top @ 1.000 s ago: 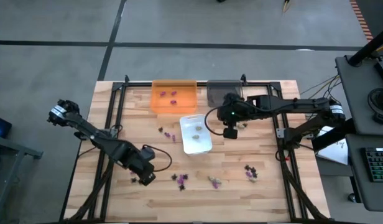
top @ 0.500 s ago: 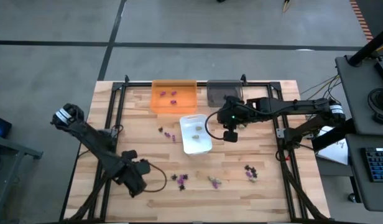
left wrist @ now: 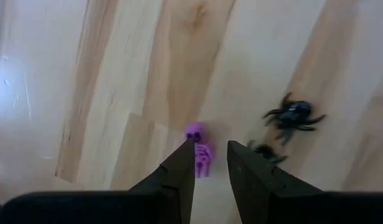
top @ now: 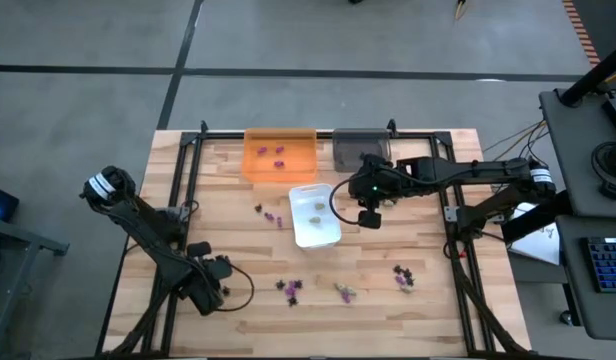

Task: Sort Halloween decoration
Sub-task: Put the purple skeleton toy into the orange bin

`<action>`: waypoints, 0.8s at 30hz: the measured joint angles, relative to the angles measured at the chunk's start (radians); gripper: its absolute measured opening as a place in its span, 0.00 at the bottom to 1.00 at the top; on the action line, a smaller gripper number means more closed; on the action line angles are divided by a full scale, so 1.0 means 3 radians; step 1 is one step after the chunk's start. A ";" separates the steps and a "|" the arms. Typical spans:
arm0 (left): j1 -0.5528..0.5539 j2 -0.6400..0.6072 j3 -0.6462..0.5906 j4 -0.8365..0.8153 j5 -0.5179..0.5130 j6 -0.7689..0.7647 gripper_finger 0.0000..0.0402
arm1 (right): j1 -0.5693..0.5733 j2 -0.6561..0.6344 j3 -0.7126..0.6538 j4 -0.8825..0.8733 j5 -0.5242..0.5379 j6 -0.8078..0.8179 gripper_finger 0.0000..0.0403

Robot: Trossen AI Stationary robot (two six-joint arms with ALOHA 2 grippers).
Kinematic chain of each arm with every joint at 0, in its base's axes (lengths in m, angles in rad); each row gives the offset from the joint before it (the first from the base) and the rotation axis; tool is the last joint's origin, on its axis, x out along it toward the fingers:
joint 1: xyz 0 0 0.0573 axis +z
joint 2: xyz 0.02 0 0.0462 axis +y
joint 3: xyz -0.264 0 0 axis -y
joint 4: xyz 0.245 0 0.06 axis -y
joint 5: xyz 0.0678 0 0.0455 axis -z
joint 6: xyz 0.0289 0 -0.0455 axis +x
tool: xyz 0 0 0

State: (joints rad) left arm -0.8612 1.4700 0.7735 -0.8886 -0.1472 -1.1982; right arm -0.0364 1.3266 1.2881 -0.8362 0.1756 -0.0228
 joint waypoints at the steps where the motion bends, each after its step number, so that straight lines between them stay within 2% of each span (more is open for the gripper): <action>1: 0.0000 -0.0001 -0.0034 0.0012 0.0004 -0.0002 0.19 | 0.0000 0.0000 0.0000 0.0006 0.0000 -0.0001 0.15; 16: 0.0001 -0.0021 -0.0375 0.0384 0.0099 -0.0242 0.19 | -0.0001 0.0000 0.0000 0.0027 0.0000 -0.0009 0.15; 18: 0.0000 -0.0019 -0.0377 0.0383 0.0100 -0.0217 0.16 | -0.0001 0.0000 0.0000 0.0027 0.0001 -0.0009 0.15; 22: 0.0001 -0.0020 -0.0376 0.0376 0.0105 -0.0196 0.03 | -0.0001 0.0000 0.0000 0.0027 0.0000 -0.0009 0.15; 24: 0.0001 -0.0022 -0.0363 0.0365 0.0106 -0.0199 0.03 | -0.0001 0.0000 0.0000 0.0027 0.0001 -0.0009 0.15</action>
State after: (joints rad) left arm -0.8608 1.4633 0.6647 -0.7790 -0.1153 -1.2579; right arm -0.0368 1.3266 1.2881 -0.8280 0.1760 -0.0255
